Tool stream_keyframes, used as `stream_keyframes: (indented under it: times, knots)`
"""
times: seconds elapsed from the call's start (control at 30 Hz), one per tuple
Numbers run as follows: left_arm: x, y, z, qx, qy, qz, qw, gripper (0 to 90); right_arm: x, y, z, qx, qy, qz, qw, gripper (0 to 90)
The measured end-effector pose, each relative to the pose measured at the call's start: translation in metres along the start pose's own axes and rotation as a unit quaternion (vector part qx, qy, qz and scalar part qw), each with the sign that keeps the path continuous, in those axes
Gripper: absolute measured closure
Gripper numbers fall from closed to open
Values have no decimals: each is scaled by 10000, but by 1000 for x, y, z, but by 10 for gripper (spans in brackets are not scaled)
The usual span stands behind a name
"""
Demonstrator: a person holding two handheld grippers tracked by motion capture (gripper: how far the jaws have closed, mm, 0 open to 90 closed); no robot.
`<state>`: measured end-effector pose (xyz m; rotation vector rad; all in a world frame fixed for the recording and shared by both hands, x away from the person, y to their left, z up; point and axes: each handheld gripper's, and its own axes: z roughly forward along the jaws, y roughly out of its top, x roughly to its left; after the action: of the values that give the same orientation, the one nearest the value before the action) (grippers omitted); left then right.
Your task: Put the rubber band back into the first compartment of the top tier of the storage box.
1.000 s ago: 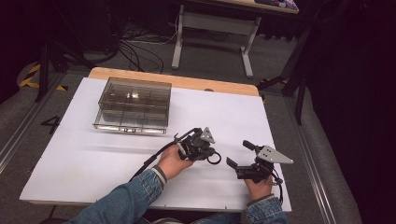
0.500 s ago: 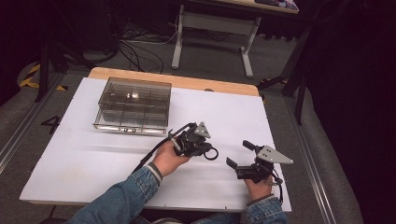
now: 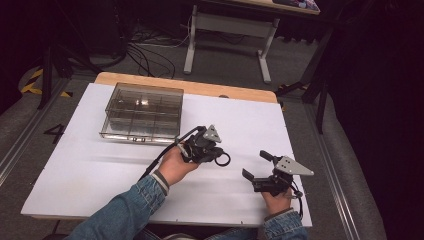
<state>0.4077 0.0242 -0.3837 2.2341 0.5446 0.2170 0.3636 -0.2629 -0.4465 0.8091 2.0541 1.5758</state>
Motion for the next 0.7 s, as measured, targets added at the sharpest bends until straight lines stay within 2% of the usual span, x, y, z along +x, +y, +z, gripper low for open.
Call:
stream_keyframes:
  times: [0.47,0.7]
  knots:
    - [17,1,-30,-104,266,-78,9996,861,0,0,0,9,9,10,10000,17]
    - [28,-4,-46,-139,411,-211,9988,861,0,0,0,15,5,16,10000,17]
